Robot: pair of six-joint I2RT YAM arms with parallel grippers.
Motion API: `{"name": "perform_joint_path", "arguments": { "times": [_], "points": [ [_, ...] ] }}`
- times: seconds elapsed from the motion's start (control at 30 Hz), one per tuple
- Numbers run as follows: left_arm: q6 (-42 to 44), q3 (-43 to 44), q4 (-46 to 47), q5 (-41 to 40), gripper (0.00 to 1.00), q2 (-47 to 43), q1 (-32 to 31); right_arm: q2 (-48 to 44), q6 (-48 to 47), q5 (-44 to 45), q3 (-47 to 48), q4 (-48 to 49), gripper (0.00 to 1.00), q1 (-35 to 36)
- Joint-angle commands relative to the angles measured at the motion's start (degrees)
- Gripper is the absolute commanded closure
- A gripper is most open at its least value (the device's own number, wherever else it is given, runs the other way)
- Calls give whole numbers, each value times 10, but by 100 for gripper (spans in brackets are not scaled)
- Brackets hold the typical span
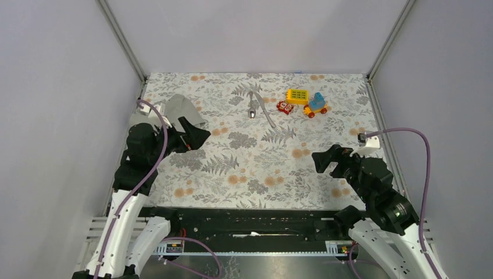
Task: Fold the napkin into a case and place the utensils inside
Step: Move the crumpled napkin to the center of the board.
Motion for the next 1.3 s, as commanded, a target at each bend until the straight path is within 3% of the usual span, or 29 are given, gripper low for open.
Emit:
{"name": "perform_joint_path", "arguments": {
  "times": [0.0,0.13,0.33,0.4,0.53,0.63,0.77,0.97,1.07,1.1,1.2,1.27],
  "points": [
    [-4,3,30,18,1,40,-5,14,15,-4,-4,30,0,-4],
    [38,53,-9,2,1,152,-24,51,5,-48,2,38,0,-4],
    [47,161,-92,-182,1,343,-24,64,15,-155,-12,82,0,-4],
    [14,176,-72,-207,1,387,-9,63,23,-170,-19,90,0,-4],
    [-109,152,33,-123,3,443,79,63,39,-175,-23,91,0,-4],
    [-182,128,111,-129,6,469,96,59,44,-189,-25,87,0,-3],
    [-202,159,128,-198,7,529,96,49,50,-181,-26,72,0,-3],
    [-218,188,129,-210,9,613,124,43,50,-178,-30,58,0,-4],
    [-214,174,162,-209,14,623,134,51,48,-176,-29,56,0,-3],
    [-205,176,165,-208,19,631,135,54,47,-176,-28,56,0,-4],
    [-180,202,141,-185,48,666,136,73,52,-180,-34,66,0,-4],
    [-173,204,137,-151,53,680,134,92,50,-203,-42,81,0,-4]
  ]
}}
